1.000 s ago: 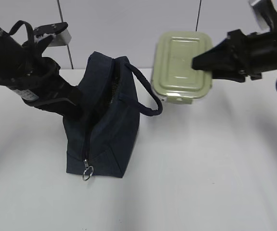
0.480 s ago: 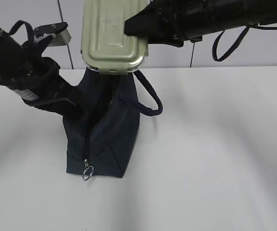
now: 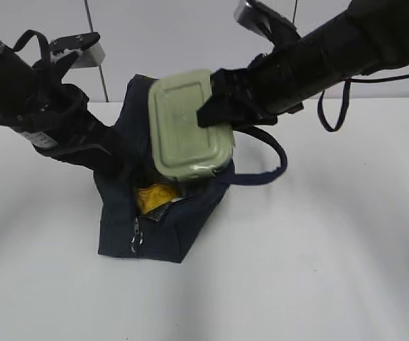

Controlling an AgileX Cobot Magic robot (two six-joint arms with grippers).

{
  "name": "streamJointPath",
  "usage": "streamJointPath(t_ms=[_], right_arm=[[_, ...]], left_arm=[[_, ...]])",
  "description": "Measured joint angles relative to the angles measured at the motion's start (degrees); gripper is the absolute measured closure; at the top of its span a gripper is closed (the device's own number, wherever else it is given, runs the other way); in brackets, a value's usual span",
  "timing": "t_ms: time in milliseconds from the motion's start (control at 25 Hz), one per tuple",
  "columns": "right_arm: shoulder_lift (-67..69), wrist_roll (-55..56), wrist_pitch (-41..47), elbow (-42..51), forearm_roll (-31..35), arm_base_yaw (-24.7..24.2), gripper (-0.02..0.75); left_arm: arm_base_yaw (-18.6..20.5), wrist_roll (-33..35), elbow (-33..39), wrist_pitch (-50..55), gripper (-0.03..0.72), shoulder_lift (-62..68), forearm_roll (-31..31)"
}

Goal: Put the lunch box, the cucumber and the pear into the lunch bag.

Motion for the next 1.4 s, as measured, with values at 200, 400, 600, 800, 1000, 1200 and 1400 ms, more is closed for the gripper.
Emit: streamJointPath(t_ms=[200,400,600,800,1000,1200,1400], right_arm=[[0.08,9.18,1.5,0.0,-10.99,0.13,0.402],[0.08,11.04,0.32,-0.27,-12.55,3.25,0.402],[2.07,11.9,-1.59,-2.8,-11.56,6.77,0.402],[6.6,13.22,-1.24,-7.46,-10.38,8.9,0.402],[8.26,12.51,-0.45,-10.06,-11.17,9.96,0.339],[8.28,11.73,0.92,-11.68,-12.02,10.09,0.21],[8.28,11.73,1.4,-11.8,-12.64,10.09,0.209]], left_arm=[[0.0,0.0,0.0,-0.49,0.687,0.0,-0.17],[0.0,0.0,0.0,-0.54,0.687,0.0,-0.17],[0.0,0.0,0.0,-0.46,0.687,0.0,-0.12],[0.0,0.0,0.0,-0.5,0.687,0.0,-0.17],[0.0,0.05,0.0,-0.5,0.687,0.0,-0.07],[0.0,0.05,0.0,-0.5,0.687,0.0,-0.31],[0.0,0.05,0.0,-0.5,0.687,0.0,-0.49]])
